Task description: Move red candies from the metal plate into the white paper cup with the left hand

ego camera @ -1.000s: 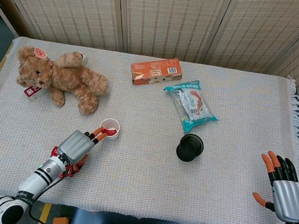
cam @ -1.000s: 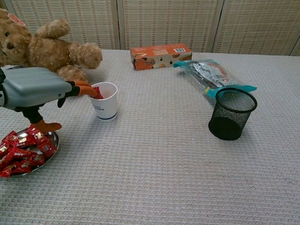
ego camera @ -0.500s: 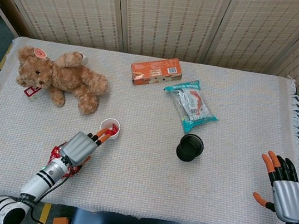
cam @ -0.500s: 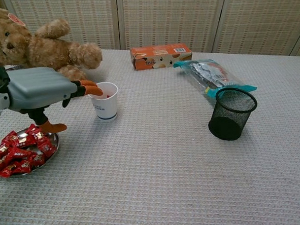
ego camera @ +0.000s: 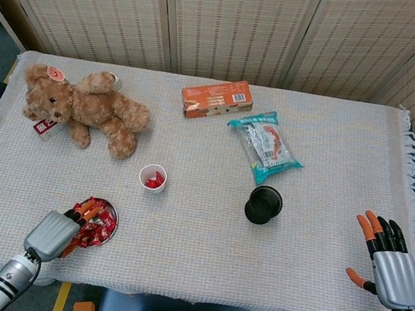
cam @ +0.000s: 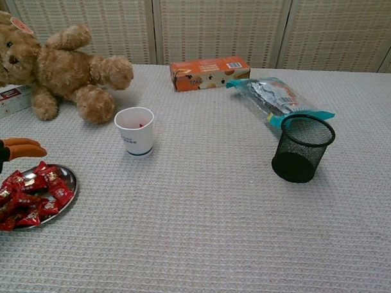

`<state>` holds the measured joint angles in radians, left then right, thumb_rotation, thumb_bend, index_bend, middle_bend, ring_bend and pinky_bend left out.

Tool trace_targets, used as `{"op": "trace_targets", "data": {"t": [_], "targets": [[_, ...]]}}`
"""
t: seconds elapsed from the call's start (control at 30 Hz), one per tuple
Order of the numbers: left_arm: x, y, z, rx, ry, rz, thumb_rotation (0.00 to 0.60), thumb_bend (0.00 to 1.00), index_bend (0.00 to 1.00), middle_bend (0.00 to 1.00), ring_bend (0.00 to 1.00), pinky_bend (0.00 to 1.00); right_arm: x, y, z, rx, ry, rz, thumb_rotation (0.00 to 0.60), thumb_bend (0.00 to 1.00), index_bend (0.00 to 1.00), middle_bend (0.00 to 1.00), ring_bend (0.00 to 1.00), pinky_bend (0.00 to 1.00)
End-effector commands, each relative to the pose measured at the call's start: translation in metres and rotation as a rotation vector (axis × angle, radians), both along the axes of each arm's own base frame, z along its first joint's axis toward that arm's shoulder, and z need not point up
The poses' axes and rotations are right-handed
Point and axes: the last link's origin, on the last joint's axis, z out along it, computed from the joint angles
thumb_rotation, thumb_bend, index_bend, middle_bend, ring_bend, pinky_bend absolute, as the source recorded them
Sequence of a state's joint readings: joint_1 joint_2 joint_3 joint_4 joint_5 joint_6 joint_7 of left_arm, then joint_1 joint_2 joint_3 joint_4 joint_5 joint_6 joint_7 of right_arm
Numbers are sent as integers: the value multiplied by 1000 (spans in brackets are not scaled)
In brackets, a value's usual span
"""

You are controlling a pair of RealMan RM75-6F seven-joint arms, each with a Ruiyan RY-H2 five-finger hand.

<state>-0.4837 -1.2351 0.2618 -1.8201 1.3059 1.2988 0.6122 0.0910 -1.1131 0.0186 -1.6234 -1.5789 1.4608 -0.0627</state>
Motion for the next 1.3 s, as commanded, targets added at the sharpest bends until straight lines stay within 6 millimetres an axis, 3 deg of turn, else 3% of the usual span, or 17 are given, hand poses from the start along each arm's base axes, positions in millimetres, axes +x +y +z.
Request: {"op": "trace_targets", "data": {"t": [0.03,0.47,1.3], "targets": [[-15,-10,6,25,12,33,600,323,0,0,271,803,1,-1,-3,13,4,2,600,42,0,0,0,0],[-34,-1,-21,59,57,54,600,321,0,0,275,819,3,0,-5,20,4,4,600,41,0,0,0,0],[-18,19,-45,52,17,-3,600,318,0,0,346,863,2,0,-2,11,3,0,600,41,0,0,0,0]]}}
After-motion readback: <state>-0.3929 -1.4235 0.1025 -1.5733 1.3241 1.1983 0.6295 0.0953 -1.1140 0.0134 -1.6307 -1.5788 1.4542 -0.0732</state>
